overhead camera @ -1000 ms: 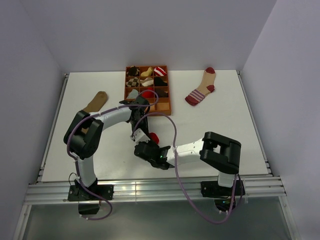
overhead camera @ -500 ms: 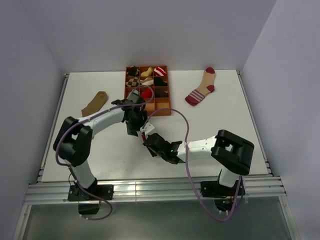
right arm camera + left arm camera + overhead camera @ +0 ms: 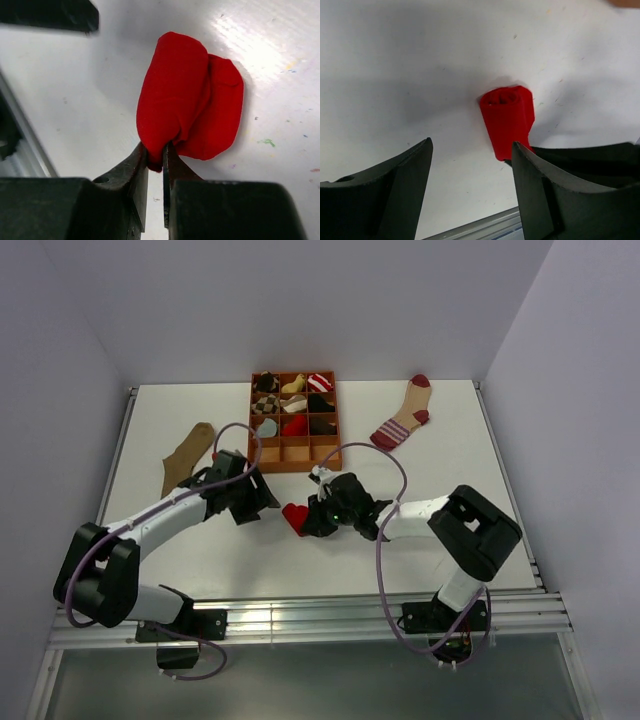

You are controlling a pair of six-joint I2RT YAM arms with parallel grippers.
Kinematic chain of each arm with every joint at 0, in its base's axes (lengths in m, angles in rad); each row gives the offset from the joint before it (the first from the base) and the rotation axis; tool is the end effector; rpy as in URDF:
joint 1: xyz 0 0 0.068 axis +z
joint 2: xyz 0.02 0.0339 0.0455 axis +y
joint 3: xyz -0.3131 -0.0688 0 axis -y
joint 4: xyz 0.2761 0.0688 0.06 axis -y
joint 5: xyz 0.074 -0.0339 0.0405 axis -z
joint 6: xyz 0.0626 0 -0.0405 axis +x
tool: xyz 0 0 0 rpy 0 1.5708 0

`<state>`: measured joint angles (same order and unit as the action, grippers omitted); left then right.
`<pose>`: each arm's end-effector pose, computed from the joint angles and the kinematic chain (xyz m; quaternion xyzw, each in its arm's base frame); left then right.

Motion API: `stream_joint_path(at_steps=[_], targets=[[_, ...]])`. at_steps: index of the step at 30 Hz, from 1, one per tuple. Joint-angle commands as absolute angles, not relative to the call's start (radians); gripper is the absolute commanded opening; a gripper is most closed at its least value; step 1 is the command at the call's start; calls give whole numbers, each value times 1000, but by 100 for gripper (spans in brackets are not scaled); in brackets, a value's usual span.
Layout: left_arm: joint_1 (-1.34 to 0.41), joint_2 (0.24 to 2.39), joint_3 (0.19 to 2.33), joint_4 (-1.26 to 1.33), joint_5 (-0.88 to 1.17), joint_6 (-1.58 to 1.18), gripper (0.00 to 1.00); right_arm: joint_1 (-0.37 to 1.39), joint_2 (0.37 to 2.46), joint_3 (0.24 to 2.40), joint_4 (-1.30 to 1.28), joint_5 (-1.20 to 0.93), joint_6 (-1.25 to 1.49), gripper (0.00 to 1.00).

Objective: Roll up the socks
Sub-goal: Roll the sock at the center of the board.

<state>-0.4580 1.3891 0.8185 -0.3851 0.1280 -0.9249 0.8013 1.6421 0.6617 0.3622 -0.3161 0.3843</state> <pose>0.2716 -0.1428 0.2117 -0.2012 0.9298 -0.2396 0.1938 0.2328 0.2683 0.1525 -0.2523 0.8437 0.3690 0.2974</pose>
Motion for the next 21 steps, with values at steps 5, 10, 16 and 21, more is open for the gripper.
stream_joint_path(at_steps=[5, 10, 16, 21], targets=[[-468, 1342, 655, -55, 245, -1025, 70, 719, 1758, 640, 494, -646, 483, 0], [-471, 1397, 620, 24, 270, -1061, 69, 707, 1796, 643, 515, -658, 500, 1], [-479, 1482, 630, 29, 267, -1065, 61, 693, 1827, 640, 538, -661, 525, 2], [-480, 1546, 661, -70, 241, -1031, 51, 690, 1798, 653, 476, -620, 500, 5]])
